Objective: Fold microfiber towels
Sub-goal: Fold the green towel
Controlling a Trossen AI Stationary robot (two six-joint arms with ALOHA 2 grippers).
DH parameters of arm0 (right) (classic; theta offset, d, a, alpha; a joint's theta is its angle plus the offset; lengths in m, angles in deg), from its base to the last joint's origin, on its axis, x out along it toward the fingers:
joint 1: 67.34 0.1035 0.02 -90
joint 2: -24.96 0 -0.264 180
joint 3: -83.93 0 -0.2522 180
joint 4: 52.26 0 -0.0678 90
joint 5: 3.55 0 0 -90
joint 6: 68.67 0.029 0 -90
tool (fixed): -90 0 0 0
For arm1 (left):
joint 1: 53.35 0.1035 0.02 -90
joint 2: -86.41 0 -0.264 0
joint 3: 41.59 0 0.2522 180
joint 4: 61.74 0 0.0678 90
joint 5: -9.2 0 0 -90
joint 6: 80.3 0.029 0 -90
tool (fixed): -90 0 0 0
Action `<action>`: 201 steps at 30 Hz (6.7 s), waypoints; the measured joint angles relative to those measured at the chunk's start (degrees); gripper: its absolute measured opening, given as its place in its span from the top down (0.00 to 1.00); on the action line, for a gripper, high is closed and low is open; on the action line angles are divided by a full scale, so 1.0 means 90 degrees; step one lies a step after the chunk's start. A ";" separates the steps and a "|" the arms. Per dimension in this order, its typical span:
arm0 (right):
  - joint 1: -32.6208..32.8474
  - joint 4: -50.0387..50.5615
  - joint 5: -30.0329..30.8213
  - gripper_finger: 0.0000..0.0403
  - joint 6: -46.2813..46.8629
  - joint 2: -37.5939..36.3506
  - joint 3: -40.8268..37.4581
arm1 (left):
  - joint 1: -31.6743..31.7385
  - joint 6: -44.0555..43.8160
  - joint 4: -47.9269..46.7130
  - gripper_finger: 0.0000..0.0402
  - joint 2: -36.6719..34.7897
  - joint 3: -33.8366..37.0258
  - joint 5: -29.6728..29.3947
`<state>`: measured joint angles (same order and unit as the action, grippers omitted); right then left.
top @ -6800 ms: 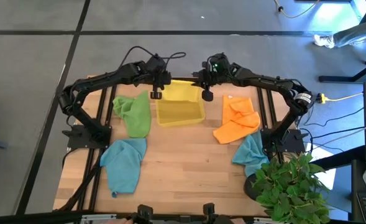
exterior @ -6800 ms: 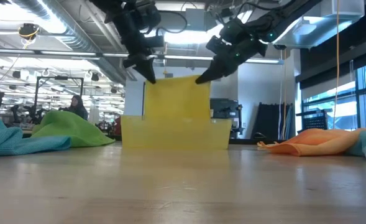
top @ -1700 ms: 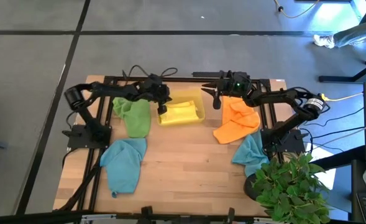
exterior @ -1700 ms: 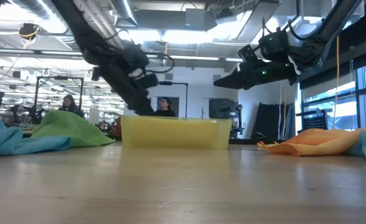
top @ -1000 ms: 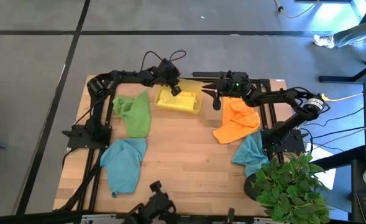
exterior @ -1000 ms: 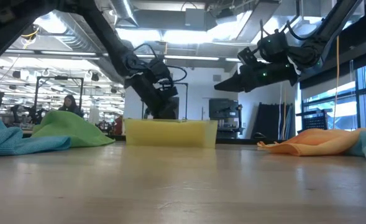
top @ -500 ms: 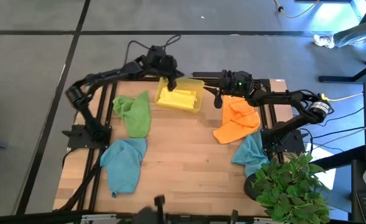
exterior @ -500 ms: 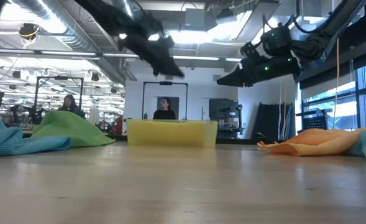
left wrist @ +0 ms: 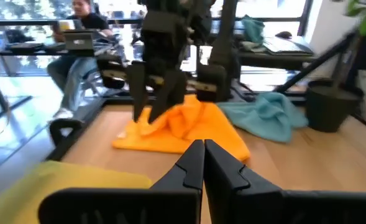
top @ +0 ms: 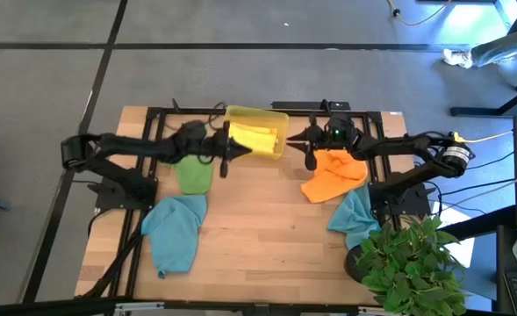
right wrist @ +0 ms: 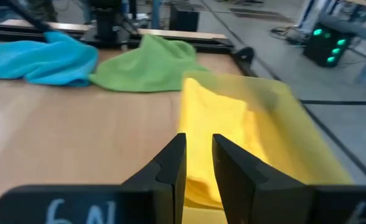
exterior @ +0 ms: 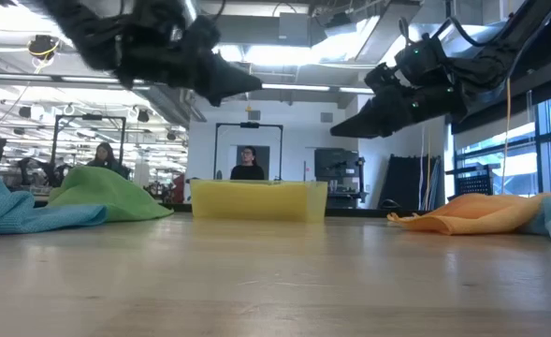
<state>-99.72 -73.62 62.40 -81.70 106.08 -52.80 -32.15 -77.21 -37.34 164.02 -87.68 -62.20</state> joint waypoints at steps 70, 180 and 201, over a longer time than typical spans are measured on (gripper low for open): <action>0.1712 -0.0137 0.1883 0.80 0.0754 0.0019 -0.0005 | -0.2423 -0.4000 -0.8514 0.60 -0.0088 -0.0975 -0.3035; 0.3836 0.2028 0.3511 0.47 -0.2373 0.3790 0.2938 | -0.7109 -0.5684 -1.0027 1.00 -0.0091 -0.3260 -0.4739; 0.4448 0.3449 0.3532 0.47 -0.1812 0.2664 0.2870 | -0.7109 -0.5846 -1.0034 1.00 -0.0091 -0.3260 -0.4703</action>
<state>-59.68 -42.58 94.19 -98.00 130.06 -26.97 -96.14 -129.82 -127.65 163.20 -117.02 -104.53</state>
